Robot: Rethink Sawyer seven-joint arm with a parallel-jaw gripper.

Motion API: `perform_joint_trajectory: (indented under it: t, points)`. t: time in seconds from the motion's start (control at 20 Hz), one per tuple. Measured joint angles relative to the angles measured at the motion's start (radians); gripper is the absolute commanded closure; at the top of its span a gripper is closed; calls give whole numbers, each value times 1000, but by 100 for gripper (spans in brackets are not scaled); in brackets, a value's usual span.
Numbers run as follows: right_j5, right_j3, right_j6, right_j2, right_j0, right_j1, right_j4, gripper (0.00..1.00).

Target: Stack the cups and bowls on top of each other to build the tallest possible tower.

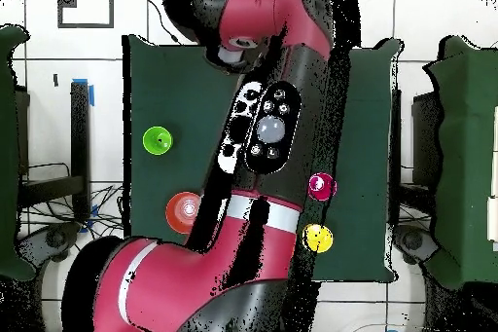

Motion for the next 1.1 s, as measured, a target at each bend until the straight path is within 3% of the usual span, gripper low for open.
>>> perform_joint_trajectory:
  t: [0.55, 1.1]
  points:
    - [0, 44, 21, 0, 45, -24, 80, 0]
    - [0, 61, 78, 0, 73, -25, 95, 0]
